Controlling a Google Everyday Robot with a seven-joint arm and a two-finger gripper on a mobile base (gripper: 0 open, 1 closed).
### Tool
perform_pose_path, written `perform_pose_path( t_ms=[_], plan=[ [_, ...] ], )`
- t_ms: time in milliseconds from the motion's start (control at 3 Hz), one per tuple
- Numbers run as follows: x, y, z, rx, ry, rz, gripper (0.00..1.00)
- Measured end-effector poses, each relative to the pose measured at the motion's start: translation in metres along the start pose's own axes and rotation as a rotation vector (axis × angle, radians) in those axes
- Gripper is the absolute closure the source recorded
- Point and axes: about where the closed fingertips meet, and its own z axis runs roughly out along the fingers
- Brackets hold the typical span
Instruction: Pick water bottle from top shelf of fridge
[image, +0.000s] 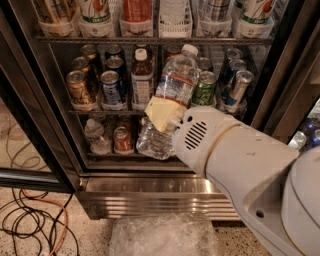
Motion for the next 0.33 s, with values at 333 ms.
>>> perform_pose_path(
  t_ms=[333],
  plan=[
    [0.0000, 0.0000, 0.0000, 0.000, 0.000, 0.000, 1.00]
  ],
)
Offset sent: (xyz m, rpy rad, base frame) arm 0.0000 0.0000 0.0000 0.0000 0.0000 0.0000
